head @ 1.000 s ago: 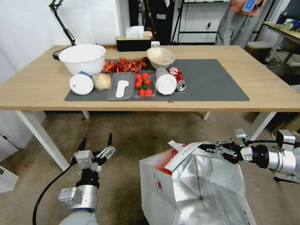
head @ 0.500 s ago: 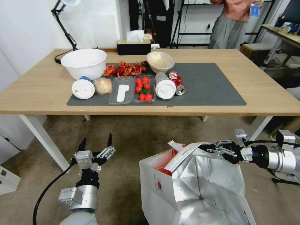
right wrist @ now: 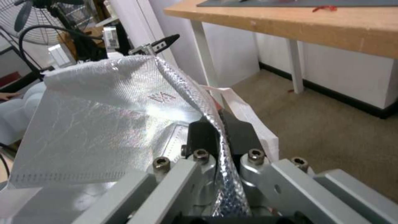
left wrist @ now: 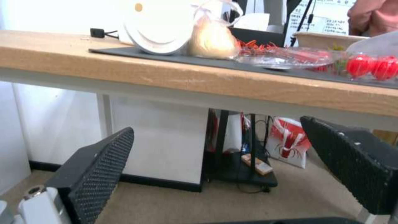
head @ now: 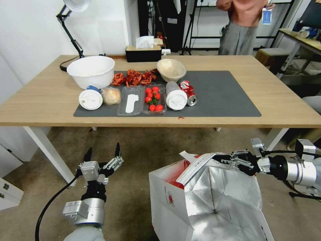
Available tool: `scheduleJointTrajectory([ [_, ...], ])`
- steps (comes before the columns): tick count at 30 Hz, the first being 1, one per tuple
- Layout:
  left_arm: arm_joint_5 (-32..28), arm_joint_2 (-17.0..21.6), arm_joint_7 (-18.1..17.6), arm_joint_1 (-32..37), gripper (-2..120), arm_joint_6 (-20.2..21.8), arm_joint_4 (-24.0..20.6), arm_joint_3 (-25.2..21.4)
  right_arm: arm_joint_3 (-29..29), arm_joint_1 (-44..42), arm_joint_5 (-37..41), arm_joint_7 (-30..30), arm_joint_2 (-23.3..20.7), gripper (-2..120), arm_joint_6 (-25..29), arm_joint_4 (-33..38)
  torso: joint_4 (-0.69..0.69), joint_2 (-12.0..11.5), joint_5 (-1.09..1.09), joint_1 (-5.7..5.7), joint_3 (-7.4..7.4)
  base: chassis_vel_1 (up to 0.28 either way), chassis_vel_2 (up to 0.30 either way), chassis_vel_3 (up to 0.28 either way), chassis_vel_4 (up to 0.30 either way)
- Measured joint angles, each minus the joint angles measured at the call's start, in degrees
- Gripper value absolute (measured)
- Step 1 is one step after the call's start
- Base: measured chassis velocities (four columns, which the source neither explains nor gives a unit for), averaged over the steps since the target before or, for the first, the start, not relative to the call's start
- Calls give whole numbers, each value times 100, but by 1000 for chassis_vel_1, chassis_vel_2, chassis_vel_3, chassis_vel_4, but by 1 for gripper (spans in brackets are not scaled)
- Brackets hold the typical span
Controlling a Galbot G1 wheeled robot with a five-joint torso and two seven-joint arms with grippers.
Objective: Pick up the food delivery bag from the floor and place it on the table.
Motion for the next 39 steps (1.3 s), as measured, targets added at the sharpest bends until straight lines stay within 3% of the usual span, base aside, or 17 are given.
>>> scheduleJointTrajectory([
  [39, -3, -12, -3, -9, 100, 12, 6, 6, -28, 6, -9, -9, -1, 0, -1, -2, 0, 1013, 0, 424, 589, 0, 0, 0, 0],
])
